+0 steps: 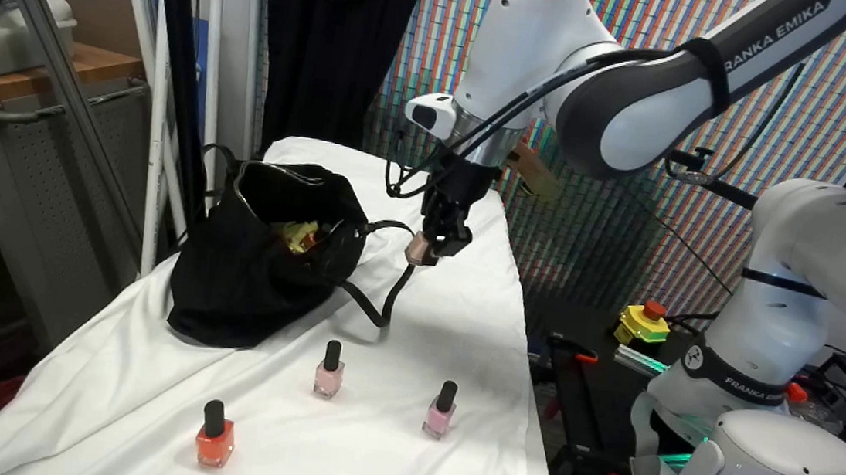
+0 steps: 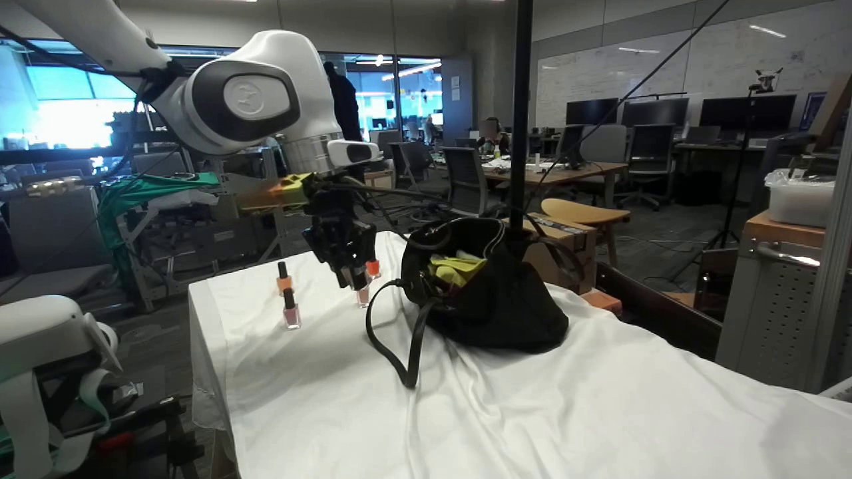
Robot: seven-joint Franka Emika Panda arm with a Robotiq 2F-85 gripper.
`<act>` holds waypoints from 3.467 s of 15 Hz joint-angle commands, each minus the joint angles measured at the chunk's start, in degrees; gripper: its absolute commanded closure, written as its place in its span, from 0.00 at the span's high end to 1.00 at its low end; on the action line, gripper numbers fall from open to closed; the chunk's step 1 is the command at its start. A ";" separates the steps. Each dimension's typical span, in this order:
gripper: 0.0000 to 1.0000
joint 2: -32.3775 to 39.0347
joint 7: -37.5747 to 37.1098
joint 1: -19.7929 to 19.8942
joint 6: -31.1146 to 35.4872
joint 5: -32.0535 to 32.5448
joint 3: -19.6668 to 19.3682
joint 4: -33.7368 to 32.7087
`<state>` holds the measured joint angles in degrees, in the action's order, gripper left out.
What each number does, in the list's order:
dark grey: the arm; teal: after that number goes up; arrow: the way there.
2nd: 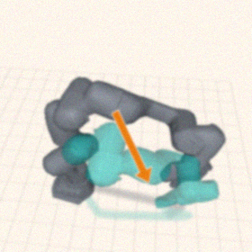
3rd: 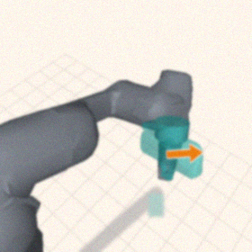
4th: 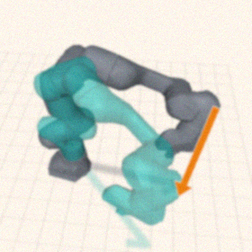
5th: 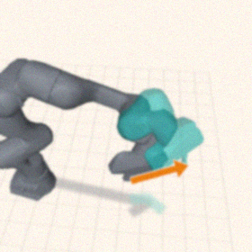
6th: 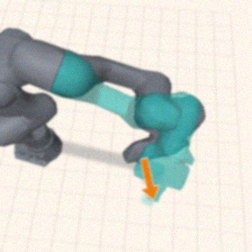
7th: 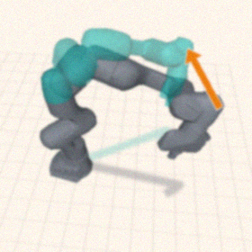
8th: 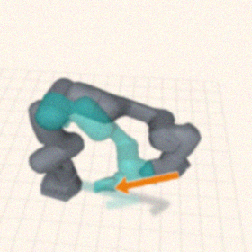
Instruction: Pick up the nail polish and put them in the bag
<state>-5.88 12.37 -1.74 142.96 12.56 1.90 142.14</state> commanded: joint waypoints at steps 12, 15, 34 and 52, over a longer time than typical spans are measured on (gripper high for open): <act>0.15 25.00 2.50 1.84 18.56 -3.48 0.20 -25.48; 0.15 28.82 2.22 2.06 19.68 -3.55 0.28 -29.27; 1.00 9.93 -4.02 0.21 14.79 6.74 -5.26 -10.01; 1.00 -6.84 -14.43 -2.51 0.94 -3.34 2.18 9.47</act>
<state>-10.76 -5.00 -2.66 144.55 15.03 4.25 149.89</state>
